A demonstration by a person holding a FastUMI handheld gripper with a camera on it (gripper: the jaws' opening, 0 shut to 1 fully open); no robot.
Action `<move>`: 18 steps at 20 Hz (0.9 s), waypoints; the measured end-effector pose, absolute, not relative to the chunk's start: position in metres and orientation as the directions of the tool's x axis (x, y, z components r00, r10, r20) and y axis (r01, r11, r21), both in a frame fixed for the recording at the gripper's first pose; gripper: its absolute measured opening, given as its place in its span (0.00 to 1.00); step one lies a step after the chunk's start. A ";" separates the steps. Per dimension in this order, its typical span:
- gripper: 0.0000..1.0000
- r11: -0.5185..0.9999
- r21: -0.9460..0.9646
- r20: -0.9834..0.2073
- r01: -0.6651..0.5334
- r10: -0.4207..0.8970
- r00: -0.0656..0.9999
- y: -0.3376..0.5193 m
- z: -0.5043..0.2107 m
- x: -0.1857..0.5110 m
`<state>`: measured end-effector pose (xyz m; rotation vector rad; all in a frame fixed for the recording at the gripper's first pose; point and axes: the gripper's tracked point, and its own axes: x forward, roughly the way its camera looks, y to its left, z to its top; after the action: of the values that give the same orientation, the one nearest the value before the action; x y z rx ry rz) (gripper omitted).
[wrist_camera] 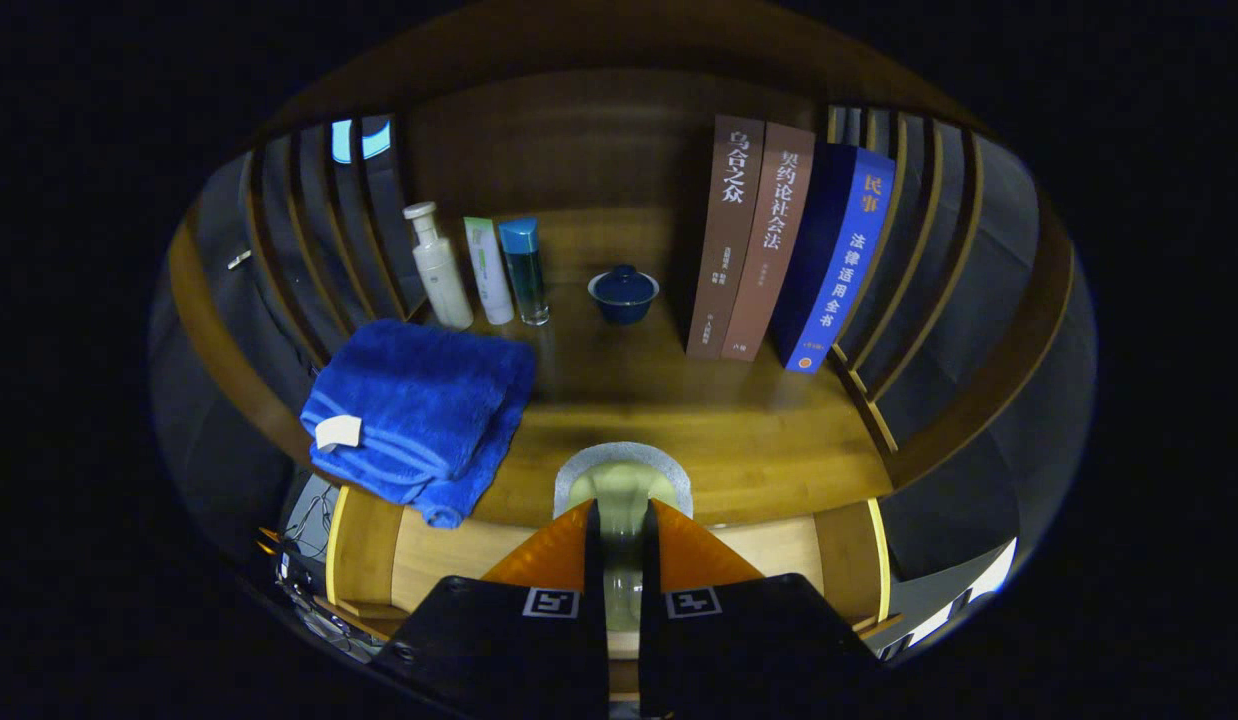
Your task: Pull open the drawer, take out the items inside it, and place them on the countertop above the cabinet.
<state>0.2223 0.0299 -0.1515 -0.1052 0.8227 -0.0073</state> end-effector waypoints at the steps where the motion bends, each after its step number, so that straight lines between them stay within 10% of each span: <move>1: 0.16 0.995 -0.097 -0.739 -0.035 -0.048 0.672 0.031 -0.154 0.231; 18: 0.24 0.996 -0.093 -0.801 -0.013 -0.067 0.594 0.033 -0.190 0.319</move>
<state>0.3189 0.0334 -0.1901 -0.0927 0.9342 -0.0313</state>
